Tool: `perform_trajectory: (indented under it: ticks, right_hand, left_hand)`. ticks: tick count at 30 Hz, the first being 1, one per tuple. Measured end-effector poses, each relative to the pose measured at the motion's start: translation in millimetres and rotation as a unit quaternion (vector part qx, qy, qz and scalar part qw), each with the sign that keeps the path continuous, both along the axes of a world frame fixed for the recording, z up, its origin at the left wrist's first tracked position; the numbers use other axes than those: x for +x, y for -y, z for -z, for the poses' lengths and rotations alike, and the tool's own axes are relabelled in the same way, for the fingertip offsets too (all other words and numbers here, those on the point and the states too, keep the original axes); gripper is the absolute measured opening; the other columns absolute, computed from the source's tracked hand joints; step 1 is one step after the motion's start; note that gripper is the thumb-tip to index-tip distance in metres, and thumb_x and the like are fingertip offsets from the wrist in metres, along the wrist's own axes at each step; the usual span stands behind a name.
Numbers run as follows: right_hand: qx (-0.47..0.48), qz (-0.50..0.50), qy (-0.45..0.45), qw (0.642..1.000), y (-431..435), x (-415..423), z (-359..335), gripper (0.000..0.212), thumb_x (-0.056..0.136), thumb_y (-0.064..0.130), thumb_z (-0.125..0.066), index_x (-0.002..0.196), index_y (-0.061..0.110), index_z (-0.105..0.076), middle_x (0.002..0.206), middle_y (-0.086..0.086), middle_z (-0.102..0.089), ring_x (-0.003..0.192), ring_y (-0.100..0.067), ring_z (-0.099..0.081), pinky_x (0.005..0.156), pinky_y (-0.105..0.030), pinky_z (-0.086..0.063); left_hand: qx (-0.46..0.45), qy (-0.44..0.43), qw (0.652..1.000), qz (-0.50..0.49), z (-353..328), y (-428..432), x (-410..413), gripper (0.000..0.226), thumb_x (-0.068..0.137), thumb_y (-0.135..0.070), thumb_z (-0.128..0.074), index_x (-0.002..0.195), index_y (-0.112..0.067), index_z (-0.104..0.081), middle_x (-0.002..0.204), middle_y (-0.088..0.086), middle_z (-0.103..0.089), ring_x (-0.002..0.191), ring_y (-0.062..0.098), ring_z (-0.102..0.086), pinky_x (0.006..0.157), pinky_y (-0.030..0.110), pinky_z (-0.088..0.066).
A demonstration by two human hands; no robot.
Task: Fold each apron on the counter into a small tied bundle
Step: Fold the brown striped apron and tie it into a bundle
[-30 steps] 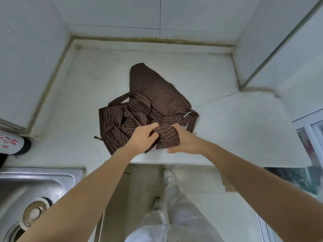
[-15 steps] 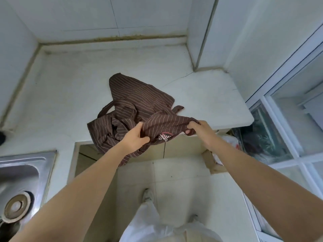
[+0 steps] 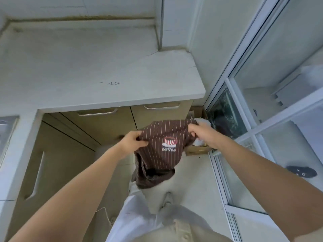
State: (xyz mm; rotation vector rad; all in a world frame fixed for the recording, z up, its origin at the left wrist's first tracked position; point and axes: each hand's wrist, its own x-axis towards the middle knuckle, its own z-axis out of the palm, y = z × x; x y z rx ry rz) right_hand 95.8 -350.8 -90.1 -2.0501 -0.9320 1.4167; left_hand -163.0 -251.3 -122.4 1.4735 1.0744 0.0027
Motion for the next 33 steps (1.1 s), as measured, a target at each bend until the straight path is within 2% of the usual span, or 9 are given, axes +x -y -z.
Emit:
perform_trajectory:
  ticks: [5, 10, 16, 20, 24, 26, 29, 31, 33]
  right_hand:
    - [0.172, 0.112, -0.054, 0.977, -16.2, 0.7, -34.8, 0.005, 0.084, 0.013, -0.055, 0.079, 0.014, -0.057, 0.077, -0.005, -0.057, 0.074, -0.016, -0.058, 0.074, -0.032, -0.043]
    - [0.187, 0.118, -0.059, 0.974, -31.1, 0.6, -48.8, 0.015, 0.093, 0.013, -0.052, 0.103, 0.006, -0.061, 0.094, -0.012, -0.067, 0.082, -0.02, -0.065, 0.073, -0.031, -0.052]
    - [0.096, 0.075, 0.017, 0.992, -18.8, 11.6, -24.8, 0.025, 0.097, 0.023, -0.058, 0.109, 0.004, -0.068, 0.105, -0.015, -0.072, 0.103, -0.032, -0.066, 0.099, -0.046, -0.047]
    - [0.179, 0.121, 0.08, 0.973, -20.4, 16.6, -29.0, 0.022, 0.095, 0.021, -0.062, 0.112, 0.008, -0.07, 0.108, -0.008, -0.071, 0.101, -0.026, -0.066, 0.097, -0.045, -0.051]
    - [0.359, 0.162, 0.128, 0.91, -35.2, 6.8, -51.7, 0.018, 0.098, 0.021, -0.058, 0.107, 0.012, -0.071, 0.098, -0.001, -0.07, 0.093, -0.017, -0.065, 0.085, -0.029, -0.053]
    - [0.373, 0.124, 0.158, 0.906, -33.4, -4.6, -46.8, 0.018, 0.098, 0.021, -0.058, 0.105, 0.012, -0.071, 0.096, 0.002, -0.07, 0.091, -0.013, -0.065, 0.082, -0.025, -0.051]
    - [0.126, -0.16, 0.184, 0.962, -12.0, -12.7, -15.2, 0.021, 0.096, 0.025, -0.061, 0.099, 0.006, -0.069, 0.094, -0.005, -0.069, 0.089, -0.019, -0.064, 0.08, -0.032, -0.05]
    - [-0.165, -0.355, 0.126, 0.911, 11.3, -18.5, 5.1, 0.019, 0.094, 0.026, -0.063, 0.102, 0.009, -0.067, 0.101, -0.005, -0.069, 0.096, -0.019, -0.065, 0.086, -0.031, -0.051]
    - [-0.255, -0.363, 0.069, 0.893, 27.1, -20.4, 16.5, 0.013, 0.094, 0.023, -0.064, 0.101, 0.012, -0.068, 0.106, -0.005, -0.069, 0.099, -0.019, -0.066, 0.092, -0.033, -0.053]
  left_hand:
    - [0.005, 0.129, 0.963, -0.237, -46.1, -15.4, 0.7, 0.027, 0.089, -0.018, -0.069, 0.113, -0.007, -0.066, 0.115, 0.014, -0.069, 0.107, 0.031, -0.065, 0.1, 0.04, -0.048]
    - [-0.038, 0.177, 0.888, -0.422, -62.2, -29.8, -7.8, 0.036, 0.088, -0.005, -0.068, 0.122, -0.011, -0.059, 0.116, 0.008, -0.064, 0.103, 0.021, -0.064, 0.085, 0.031, -0.051]
    - [-0.139, 0.003, 0.936, -0.324, -52.8, -22.9, -24.3, 0.032, 0.082, -0.005, -0.074, 0.113, -0.002, -0.067, 0.11, 0.009, -0.068, 0.094, 0.018, -0.062, 0.072, 0.026, -0.051]
    - [0.085, 0.015, 0.936, -0.341, -65.9, -25.4, -14.8, 0.025, 0.083, -0.009, -0.075, 0.108, -0.009, -0.07, 0.109, 0.003, -0.068, 0.091, 0.016, -0.062, 0.088, 0.026, -0.047]
    - [0.349, 0.092, 0.868, -0.341, -90.8, -31.1, 2.1, 0.009, 0.093, -0.015, -0.064, 0.099, -0.021, -0.064, 0.093, -0.007, -0.066, 0.083, 0.007, -0.059, 0.076, 0.021, -0.05]
    - [0.397, 0.061, 0.87, -0.285, -80.1, -26.1, -1.8, 0.008, 0.094, -0.015, -0.062, 0.1, -0.02, -0.063, 0.091, -0.008, -0.064, 0.081, 0.008, -0.058, 0.072, 0.021, -0.048]
    - [0.307, -0.199, 0.928, 0.067, -38.0, -14.8, -29.1, 0.017, 0.088, -0.017, -0.068, 0.105, -0.017, -0.07, 0.101, -0.001, -0.069, 0.09, 0.019, -0.066, 0.076, 0.028, -0.049]
    - [0.095, -0.335, 0.89, 0.293, -20.0, 3.3, -51.9, 0.031, 0.085, -0.022, -0.071, 0.116, -0.018, -0.069, 0.104, 0.002, -0.071, 0.087, 0.019, -0.071, 0.079, 0.028, -0.055]
    - [0.012, -0.347, 0.89, 0.294, -11.8, 13.1, -68.3, 0.032, 0.088, -0.022, -0.069, 0.12, -0.017, -0.067, 0.09, 0.0, -0.071, 0.074, 0.014, -0.072, 0.076, 0.024, -0.057]
